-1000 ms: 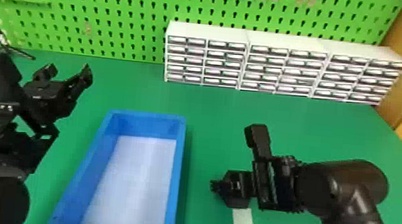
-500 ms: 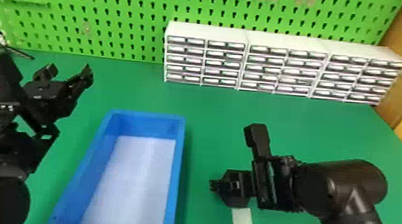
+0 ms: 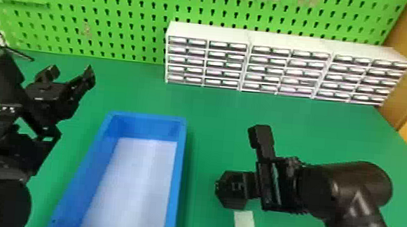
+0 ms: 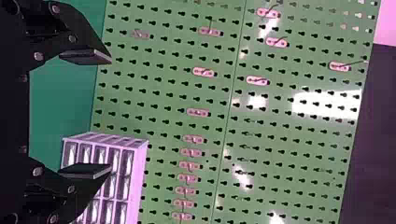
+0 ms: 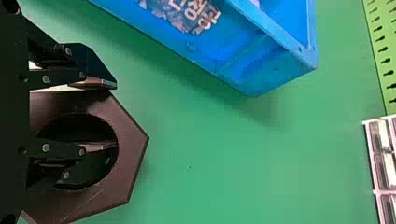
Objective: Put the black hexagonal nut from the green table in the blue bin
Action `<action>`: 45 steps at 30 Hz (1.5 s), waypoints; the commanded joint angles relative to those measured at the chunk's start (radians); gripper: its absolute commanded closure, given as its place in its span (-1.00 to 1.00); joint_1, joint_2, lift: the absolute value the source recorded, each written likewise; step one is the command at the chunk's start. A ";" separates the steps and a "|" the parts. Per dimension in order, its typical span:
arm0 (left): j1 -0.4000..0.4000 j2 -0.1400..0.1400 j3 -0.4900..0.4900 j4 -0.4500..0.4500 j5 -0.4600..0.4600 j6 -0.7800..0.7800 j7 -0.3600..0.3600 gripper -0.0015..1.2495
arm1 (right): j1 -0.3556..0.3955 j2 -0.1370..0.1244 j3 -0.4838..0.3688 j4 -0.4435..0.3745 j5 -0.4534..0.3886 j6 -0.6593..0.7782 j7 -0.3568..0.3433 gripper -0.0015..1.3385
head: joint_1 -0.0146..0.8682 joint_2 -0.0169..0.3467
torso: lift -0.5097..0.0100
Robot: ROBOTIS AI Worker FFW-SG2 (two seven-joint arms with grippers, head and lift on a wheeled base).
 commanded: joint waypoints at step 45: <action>0.002 0.000 -0.005 0.002 0.002 0.000 0.000 -0.30 | 0.060 0.000 -0.123 -0.103 0.088 -0.065 0.003 0.45 | 0.60 -0.86 | 0.59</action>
